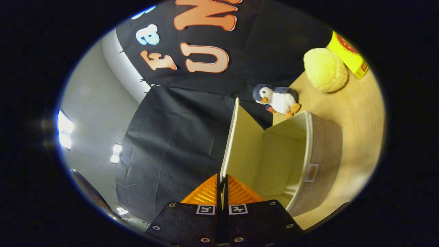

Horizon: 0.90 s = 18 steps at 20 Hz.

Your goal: Open the storage box then place both shoes into the box .Put the left shoe in first, then the right shoe, with the right side of both shoes facing outward in a uniform manner.

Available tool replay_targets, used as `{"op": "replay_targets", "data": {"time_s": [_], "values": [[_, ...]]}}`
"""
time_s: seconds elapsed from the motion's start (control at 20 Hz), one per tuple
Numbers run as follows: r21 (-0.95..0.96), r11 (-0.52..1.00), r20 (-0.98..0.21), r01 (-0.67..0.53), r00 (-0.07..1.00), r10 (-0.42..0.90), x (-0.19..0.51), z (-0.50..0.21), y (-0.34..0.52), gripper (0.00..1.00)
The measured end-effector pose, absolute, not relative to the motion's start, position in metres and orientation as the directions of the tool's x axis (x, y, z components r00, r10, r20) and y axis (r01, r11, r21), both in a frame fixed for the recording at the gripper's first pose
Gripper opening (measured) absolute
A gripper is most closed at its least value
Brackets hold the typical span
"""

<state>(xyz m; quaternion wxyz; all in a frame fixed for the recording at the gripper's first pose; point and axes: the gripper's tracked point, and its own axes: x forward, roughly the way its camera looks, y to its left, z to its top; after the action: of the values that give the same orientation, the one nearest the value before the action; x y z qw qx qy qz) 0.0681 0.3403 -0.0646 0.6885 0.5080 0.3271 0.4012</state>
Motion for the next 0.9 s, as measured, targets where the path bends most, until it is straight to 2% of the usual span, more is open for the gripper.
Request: {"op": "replay_targets", "data": {"time_s": [0.35, 0.65, 0.75, 0.9], "values": [[0.902, 0.281, -0.110, -0.327, 0.455, 0.883, 0.071, -0.032, 0.423, 0.01], [0.878, 0.350, -0.169, -0.326, 0.473, 0.865, 0.081, -0.032, 0.473, 0.05], [0.846, 0.415, -0.221, -0.334, 0.489, 0.844, 0.085, -0.041, 0.480, 0.13], [0.814, 0.469, -0.272, -0.343, 0.488, 0.829, 0.082, -0.058, 0.483, 0.65]]}}
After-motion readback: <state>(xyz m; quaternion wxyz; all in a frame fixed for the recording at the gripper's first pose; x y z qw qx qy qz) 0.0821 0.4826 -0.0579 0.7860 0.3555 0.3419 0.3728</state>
